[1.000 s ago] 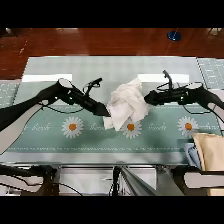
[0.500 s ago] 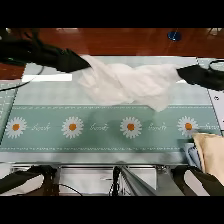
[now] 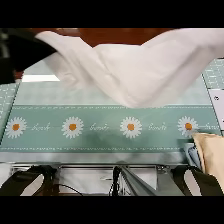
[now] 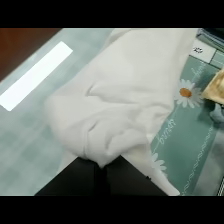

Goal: Fold the shirts.

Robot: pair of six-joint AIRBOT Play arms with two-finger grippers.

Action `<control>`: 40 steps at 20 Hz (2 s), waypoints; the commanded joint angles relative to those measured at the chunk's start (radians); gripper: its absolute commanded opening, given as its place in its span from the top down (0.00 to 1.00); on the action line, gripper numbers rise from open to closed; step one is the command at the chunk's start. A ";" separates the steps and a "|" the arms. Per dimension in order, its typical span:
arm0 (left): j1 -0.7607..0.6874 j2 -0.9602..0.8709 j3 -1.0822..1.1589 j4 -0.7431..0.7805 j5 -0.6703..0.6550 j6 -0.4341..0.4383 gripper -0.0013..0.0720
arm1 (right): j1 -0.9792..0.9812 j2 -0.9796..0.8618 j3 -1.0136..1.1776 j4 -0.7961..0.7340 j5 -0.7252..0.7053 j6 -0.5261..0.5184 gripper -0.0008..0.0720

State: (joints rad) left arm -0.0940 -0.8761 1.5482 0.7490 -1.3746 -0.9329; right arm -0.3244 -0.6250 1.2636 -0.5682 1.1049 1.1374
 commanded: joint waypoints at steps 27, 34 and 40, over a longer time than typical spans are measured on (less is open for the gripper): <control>-0.200 -0.007 -0.947 0.077 0.650 -0.295 0.95 | 0.339 -0.446 -0.372 -0.608 -0.250 0.341 0.96; -0.206 -0.277 -0.947 0.076 0.629 -0.290 0.94 | 0.338 -0.634 -0.372 -0.586 -0.525 0.375 0.96; -0.206 -0.285 -0.946 0.077 0.602 -0.278 0.94 | 0.338 -0.561 -0.260 -0.761 -0.220 0.367 0.39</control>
State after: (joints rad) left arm -0.2993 -1.1473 0.6022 0.8249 -0.7509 -1.2205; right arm 0.0120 -1.2232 0.9386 -1.1999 0.7090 1.5047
